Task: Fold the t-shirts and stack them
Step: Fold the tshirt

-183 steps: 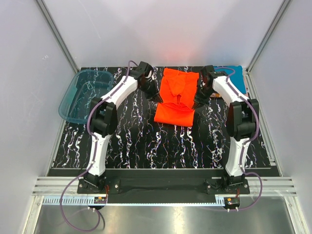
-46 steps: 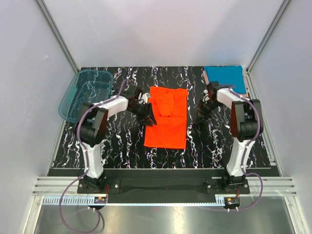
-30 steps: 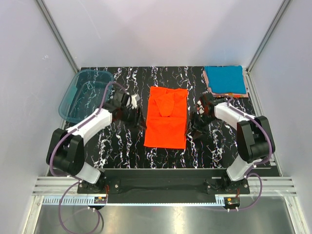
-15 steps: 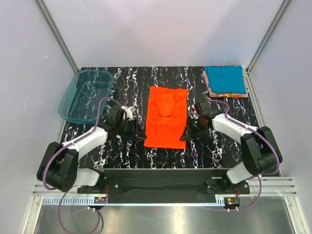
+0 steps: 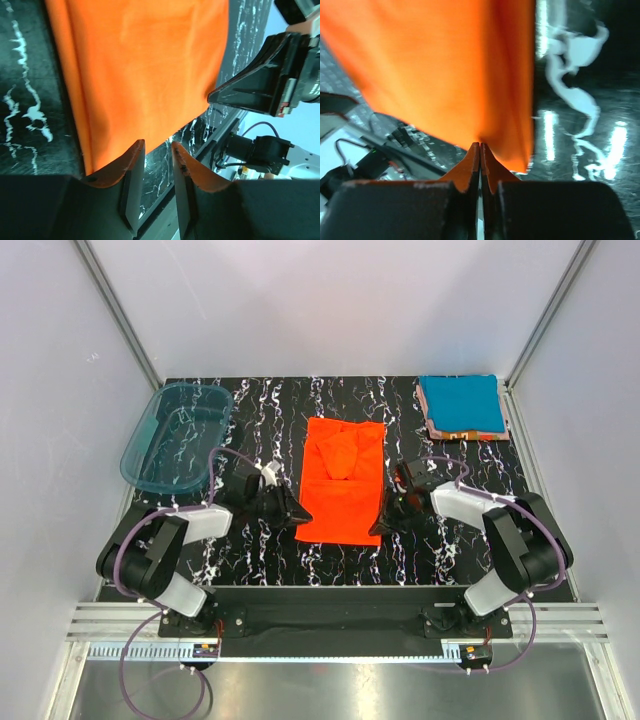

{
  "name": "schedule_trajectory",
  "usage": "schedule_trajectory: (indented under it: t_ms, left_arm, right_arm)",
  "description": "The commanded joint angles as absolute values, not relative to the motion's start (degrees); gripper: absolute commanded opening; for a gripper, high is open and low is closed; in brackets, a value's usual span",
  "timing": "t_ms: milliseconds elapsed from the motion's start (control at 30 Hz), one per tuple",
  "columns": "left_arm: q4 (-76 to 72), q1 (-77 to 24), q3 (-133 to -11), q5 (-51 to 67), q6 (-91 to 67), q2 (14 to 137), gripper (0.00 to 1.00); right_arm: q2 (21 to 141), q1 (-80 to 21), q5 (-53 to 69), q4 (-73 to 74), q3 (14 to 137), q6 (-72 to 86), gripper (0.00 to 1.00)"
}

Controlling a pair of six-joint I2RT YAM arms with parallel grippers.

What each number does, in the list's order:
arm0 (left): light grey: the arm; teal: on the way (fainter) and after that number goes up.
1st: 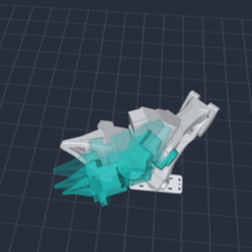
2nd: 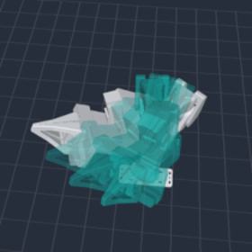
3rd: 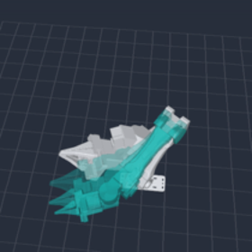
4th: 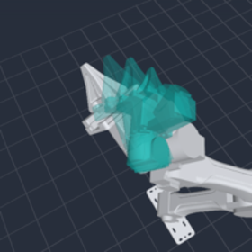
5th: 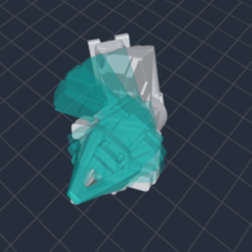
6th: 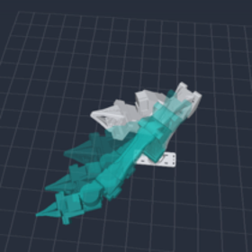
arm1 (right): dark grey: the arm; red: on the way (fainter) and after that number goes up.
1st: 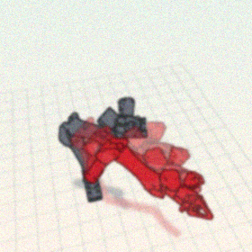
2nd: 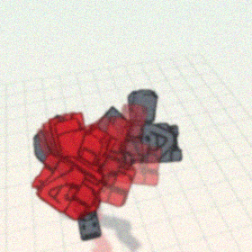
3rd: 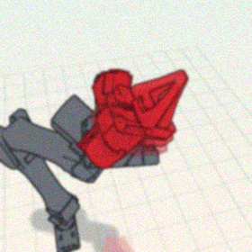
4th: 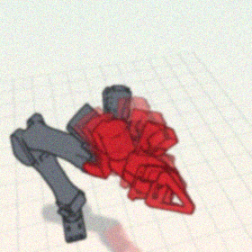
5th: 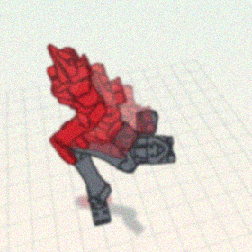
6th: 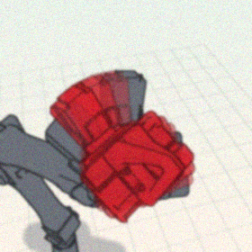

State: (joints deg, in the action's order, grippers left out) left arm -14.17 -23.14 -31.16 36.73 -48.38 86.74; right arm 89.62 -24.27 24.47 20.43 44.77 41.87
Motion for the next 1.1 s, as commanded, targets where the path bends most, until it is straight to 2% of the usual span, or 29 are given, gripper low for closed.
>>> schedule_trajectory:
  t_ms: [0,133,333,533,667,900,1067]
  left_arm:
    - [-18.02,-23.2,-29.27,34.1,-47.9,87.71,0.32]
    - [-19.51,-23.2,-26.2,32.35,-46.76,87.81,0.33]
    - [-15.31,-23.29,-22.95,29.8,-43.86,82.12,0.34]
    - [-4.78,-23.29,-22.15,26.73,-40.96,70.59,0.44]
    - [-0.18,-23.29,-21.1,24.43,-41.22,65.13,0.53]
    - [-6.76,-27.94,-19.6,26.46,-47.28,70.57,0.55]
    - [-13.79,-34.18,-17.93,23.3,-55.45,75.93,0.51]
  right_arm:
    - [89.39,-24.52,20.31,18.89,42.63,42.36,0.04]
    - [89.65,-24.43,17.32,20.91,40.87,42.01,0.06]
    - [87.11,-24.43,15.21,24.51,39.64,39.73,0.2]
    - [79.9,-24.43,10.81,29.79,39.82,37.71,0.42]
    - [78.14,-24.52,11.42,30.32,39.38,37.62,0.49]
    - [75.41,-24.52,10.64,31.46,38.32,38.85,0.57]
    - [74.89,-24.43,8.79,33.4,37.53,39.37,0.58]
